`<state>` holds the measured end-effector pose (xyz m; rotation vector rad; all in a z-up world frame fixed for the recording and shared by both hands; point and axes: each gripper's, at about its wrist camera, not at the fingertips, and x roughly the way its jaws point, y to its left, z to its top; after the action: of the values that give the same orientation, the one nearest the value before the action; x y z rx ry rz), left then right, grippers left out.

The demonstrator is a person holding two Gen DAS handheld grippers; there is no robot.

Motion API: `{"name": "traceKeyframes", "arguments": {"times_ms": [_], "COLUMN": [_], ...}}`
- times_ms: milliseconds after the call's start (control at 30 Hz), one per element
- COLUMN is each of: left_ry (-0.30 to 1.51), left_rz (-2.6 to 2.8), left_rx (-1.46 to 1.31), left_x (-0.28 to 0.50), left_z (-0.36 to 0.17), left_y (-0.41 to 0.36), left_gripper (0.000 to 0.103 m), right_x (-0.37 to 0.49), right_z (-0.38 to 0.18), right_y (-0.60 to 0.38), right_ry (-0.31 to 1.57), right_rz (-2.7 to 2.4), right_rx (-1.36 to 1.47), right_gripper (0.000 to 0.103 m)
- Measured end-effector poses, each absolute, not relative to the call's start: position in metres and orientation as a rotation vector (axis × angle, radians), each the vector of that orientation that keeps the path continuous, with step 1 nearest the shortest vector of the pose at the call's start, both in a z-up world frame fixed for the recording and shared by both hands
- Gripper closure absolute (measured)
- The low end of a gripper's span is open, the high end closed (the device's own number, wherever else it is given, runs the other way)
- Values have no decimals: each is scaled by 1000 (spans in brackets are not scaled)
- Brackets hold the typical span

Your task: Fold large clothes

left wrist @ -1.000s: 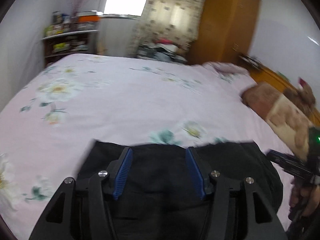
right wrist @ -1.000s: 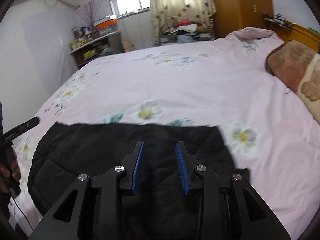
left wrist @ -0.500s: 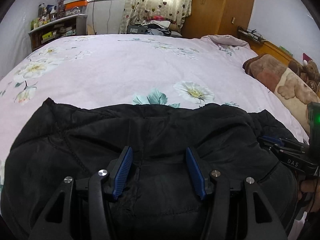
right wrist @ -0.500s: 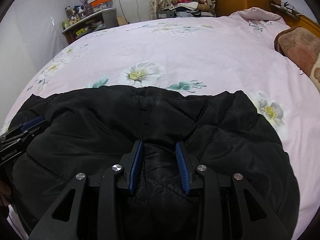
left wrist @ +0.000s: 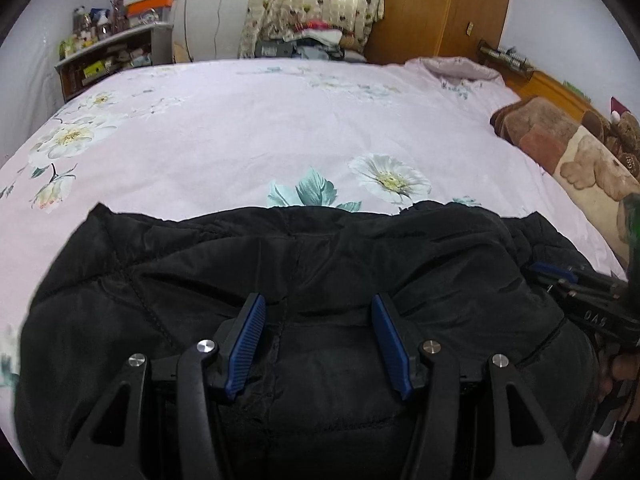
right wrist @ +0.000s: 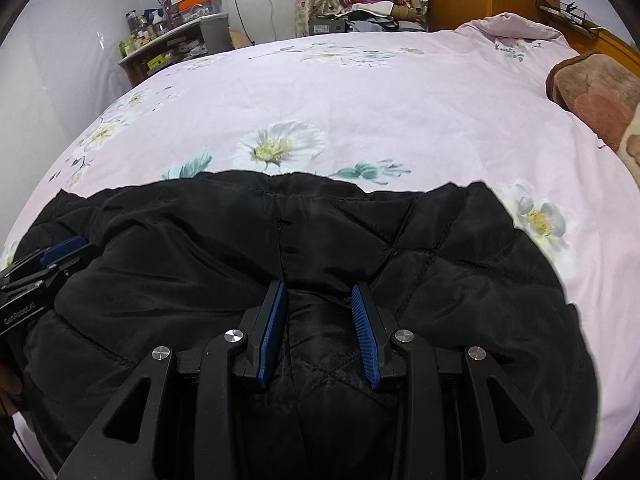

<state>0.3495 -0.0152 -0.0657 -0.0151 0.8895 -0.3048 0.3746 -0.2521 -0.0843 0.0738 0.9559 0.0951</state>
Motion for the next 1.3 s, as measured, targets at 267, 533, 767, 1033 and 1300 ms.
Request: {"name": "traceKeyframes", "arguments": {"times_ms": [267,533,767,1033,1300], "left_ry": [824,857,891,755,847], "left_rz": [-237,-226,-214,-347,-413], "left_rx": [83,5,11,-29,-16], "left_x": [359,372,371,293,286], "left_z": [-33,-79,-60,-3,-56], "left_y": [21,31,34,11,-44], "left_gripper": [44,41,43,44,43], "right_x": [370,386,385,318,312], "right_z": [-50,-101,-95,-20,-64], "right_y": [-299,-317,-316,-280,-234], "right_ry": [899,959,981,812,917], "right_rz": [2,-38,-56,17,137], "right_rx": [60,91,81,111,79], "right_gripper": [68,68,68,68,68]}}
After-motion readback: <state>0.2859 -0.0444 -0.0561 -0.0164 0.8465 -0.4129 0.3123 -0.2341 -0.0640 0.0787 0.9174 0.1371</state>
